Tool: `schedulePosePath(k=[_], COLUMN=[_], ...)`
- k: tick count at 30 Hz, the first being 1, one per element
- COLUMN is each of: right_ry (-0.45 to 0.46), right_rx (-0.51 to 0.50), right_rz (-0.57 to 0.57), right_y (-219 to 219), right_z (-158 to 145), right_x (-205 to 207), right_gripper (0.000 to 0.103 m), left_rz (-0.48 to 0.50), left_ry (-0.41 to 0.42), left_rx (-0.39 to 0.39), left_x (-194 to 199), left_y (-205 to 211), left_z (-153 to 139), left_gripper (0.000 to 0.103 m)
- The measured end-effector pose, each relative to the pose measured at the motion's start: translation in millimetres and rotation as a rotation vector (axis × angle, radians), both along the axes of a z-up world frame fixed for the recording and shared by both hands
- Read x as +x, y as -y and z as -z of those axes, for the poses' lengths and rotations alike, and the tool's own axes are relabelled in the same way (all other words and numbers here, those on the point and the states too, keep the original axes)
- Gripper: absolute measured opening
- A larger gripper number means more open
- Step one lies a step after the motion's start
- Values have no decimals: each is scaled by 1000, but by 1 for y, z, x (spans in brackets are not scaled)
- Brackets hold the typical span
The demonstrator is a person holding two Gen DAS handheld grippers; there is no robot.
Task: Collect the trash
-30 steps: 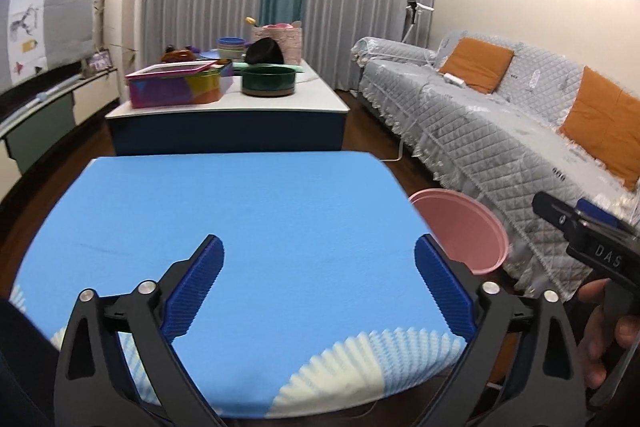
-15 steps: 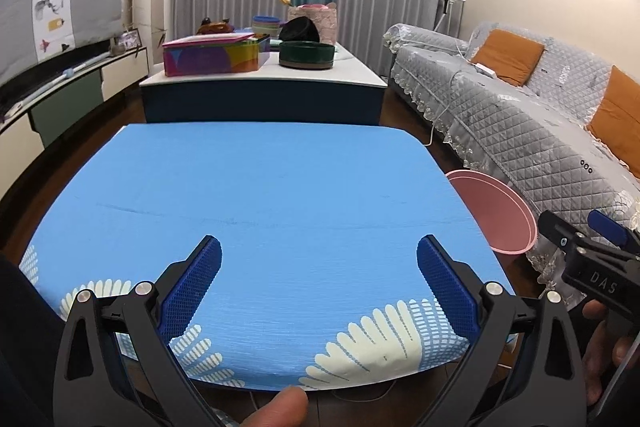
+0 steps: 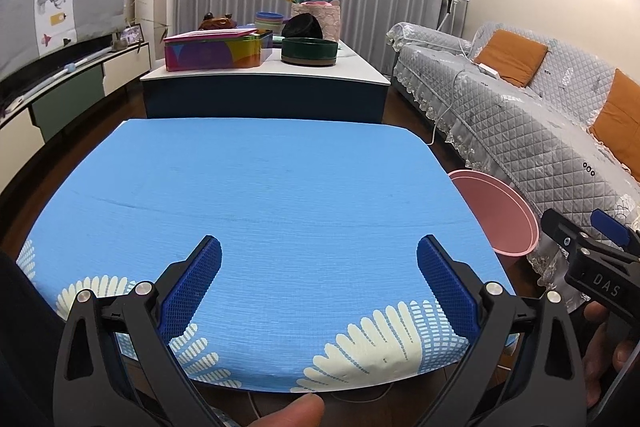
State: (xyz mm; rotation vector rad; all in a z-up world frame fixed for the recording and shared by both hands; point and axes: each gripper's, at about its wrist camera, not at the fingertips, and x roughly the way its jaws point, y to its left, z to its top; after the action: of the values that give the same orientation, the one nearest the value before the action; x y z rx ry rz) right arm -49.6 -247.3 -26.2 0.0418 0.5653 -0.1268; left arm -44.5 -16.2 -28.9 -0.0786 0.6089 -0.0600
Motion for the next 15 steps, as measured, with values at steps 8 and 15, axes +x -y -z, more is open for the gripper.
schedulePosePath(k=[8, 15], right_ry=[5, 6], right_rx=[-1, -2], right_rz=[0, 0], right_y=[0, 0], right_z=[-1, -2], right_x=[-1, -1], right_gripper=[98, 98], left_rz=[2, 3], left_ry=[-2, -2], left_rx=[3, 3], left_x=[0, 0], left_y=[2, 2], left_z=[0, 0], left_gripper=[95, 95])
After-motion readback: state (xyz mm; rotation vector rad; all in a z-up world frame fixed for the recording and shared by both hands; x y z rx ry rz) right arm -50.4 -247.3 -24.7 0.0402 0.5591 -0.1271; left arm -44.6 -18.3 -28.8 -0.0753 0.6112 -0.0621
